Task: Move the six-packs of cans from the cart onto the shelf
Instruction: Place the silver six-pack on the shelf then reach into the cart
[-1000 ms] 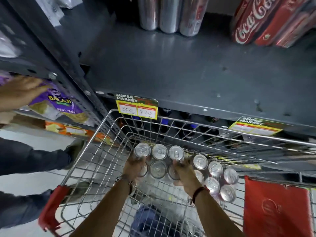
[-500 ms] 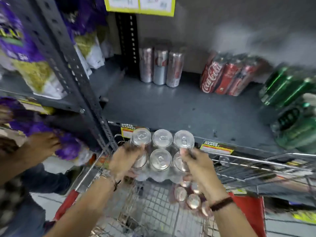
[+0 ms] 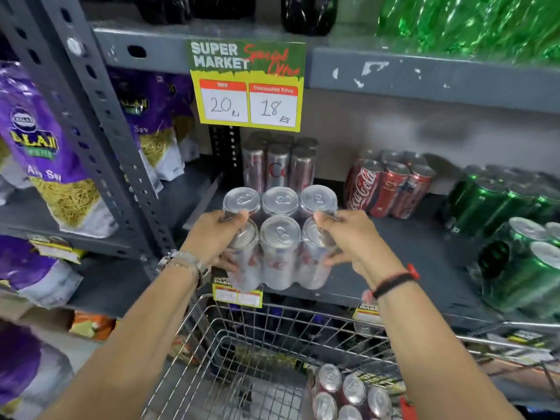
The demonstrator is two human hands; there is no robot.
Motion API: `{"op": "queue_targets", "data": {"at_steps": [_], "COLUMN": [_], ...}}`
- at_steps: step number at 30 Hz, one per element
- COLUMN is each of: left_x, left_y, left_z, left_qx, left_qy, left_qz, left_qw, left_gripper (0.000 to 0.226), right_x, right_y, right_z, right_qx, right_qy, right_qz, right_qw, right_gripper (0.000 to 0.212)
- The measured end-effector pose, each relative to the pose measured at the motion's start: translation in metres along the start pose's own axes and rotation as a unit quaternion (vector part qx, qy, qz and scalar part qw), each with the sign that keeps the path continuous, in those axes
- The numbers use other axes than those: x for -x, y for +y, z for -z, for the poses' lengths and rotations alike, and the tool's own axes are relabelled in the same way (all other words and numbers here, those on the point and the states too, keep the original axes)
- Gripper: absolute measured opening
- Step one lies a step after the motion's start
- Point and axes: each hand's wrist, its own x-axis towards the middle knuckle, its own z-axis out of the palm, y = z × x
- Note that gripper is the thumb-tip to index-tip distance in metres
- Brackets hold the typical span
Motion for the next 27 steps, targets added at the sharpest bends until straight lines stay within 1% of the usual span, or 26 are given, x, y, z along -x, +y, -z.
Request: {"op": "queue_targets", "data": {"at_steps": [3, 6, 8, 12, 14, 15, 16, 17, 18, 19, 20, 21, 22, 23, 25, 26, 27], "left_x": [-0.031, -0.057, -0.071, -0.08, -0.076, -0.071, -0.066, -0.06, -0.05, -0.037, -0.023, -0.01, 0.001, 0.009, 0.026, 0.031, 0.035], "left_y": [0.003, 0.002, -0.001, -0.003, -0.006, -0.01, -0.019, -0.031, -0.048, -0.066, -0.084, -0.106, -0.129, -0.153, -0.191, -0.207, -0.221], "left_z": [0.008, 0.014, 0.016, 0.015, 0.016, 0.016, 0.013, 0.008, 0.001, -0.01, -0.025, -0.041, -0.061, -0.081, -0.118, -0.133, -0.146], "left_qx": [-0.008, -0.014, -0.027, -0.016, -0.01, 0.014, 0.052, 0.099, 0.149, 0.174, 0.165, 0.132, 0.112, 0.097, 0.09, 0.084, 0.059], "left_qy": [0.003, 0.02, 0.026, 0.012, 0.01, 0.015, 0.033, 0.07, 0.124, 0.185, 0.236, 0.261, 0.256, 0.224, 0.143, 0.109, 0.072], "left_qz": [0.005, 0.016, 0.016, 0.018, 0.004, -0.011, -0.034, -0.061, -0.095, -0.133, -0.165, -0.19, -0.205, -0.208, -0.164, -0.145, -0.123], "left_qw": [1.0, 1.0, 0.999, 1.0, 1.0, 1.0, 0.998, 0.991, 0.976, 0.958, 0.943, 0.937, 0.938, 0.947, 0.972, 0.98, 0.988], "left_gripper": [0.017, 0.02, 0.021, 0.02, 0.021, 0.026, 0.035, 0.044, 0.048, 0.045, 0.042, 0.039, 0.035, 0.029, 0.019, 0.024, 0.034], "right_x": [-0.031, -0.056, -0.068, -0.08, -0.078, -0.072, -0.063, -0.051, -0.032, -0.01, 0.011, 0.029, 0.046, 0.058, 0.071, 0.074, 0.074], "right_y": [-0.008, -0.011, -0.012, -0.008, -0.001, 0.006, 0.019, 0.038, 0.06, 0.083, 0.111, 0.142, 0.174, 0.205, 0.262, 0.286, 0.306], "right_z": [-0.014, -0.026, -0.032, -0.037, -0.036, -0.036, -0.035, -0.033, -0.032, -0.03, -0.028, -0.026, -0.023, -0.02, -0.014, -0.012, -0.01], "right_qx": [-0.015, -0.015, -0.009, -0.018, -0.052, -0.067, -0.064, -0.052, -0.042, -0.04, -0.033, -0.02, -0.004, 0.019, 0.089, 0.114, 0.126], "right_qy": [-0.025, -0.035, -0.03, -0.002, -0.01, -0.01, 0.013, 0.061, 0.118, 0.169, 0.205, 0.222, 0.224, 0.22, 0.214, 0.21, 0.201], "right_qz": [-0.016, -0.024, -0.015, 0.009, 0.019, 0.03, 0.051, 0.079, 0.112, 0.143, 0.161, 0.159, 0.137, 0.106, 0.049, 0.015, -0.025], "right_qw": [0.999, 0.999, 0.999, 1.0, 0.998, 0.997, 0.997, 0.994, 0.986, 0.974, 0.965, 0.962, 0.965, 0.97, 0.972, 0.971, 0.971], "right_gripper": [0.02, 0.021, 0.023, 0.03, 0.03, 0.029, 0.031, 0.037, 0.041, 0.039, 0.033, 0.025, 0.019, 0.016, 0.015, 0.017, 0.02]}}
